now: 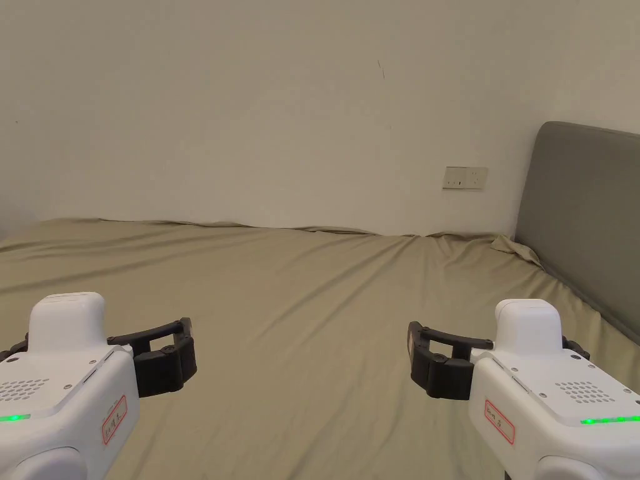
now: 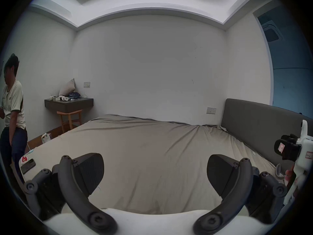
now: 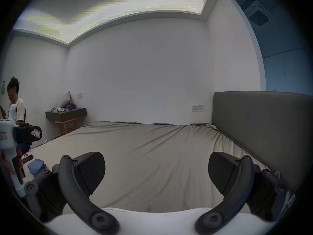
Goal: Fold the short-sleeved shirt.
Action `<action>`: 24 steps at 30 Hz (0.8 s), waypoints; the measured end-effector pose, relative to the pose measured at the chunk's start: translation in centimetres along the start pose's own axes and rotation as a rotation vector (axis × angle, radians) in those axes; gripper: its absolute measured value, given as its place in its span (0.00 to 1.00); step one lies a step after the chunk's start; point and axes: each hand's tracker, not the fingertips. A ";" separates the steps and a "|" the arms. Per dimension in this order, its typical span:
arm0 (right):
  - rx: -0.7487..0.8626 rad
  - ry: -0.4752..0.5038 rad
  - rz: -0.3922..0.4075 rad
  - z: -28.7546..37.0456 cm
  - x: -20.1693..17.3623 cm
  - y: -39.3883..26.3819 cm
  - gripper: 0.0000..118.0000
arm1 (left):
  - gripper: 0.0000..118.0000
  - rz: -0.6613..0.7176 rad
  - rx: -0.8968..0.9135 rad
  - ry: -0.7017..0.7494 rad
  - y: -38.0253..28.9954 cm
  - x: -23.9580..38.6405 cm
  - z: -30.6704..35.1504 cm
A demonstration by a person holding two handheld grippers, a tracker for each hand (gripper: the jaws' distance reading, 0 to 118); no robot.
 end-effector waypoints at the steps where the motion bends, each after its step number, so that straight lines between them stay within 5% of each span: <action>1: 0.000 0.001 -0.006 0.0 0.1 0.1 1.00 | 1.00 0.002 0.000 0.001 0.1 0.0 0.0; 16: 0.037 0.018 -0.097 0.2 1.2 1.1 1.00 | 1.00 -0.016 0.004 -0.033 1.2 0.6 0.0; 20: 0.020 0.084 -0.190 0.1 2.2 1.0 1.00 | 1.00 -0.012 0.001 -0.036 1.5 0.7 0.0; 24: 0.002 0.064 -0.178 0.0 2.4 0.9 1.00 | 1.00 -0.003 0.003 -0.042 1.6 0.6 -0.1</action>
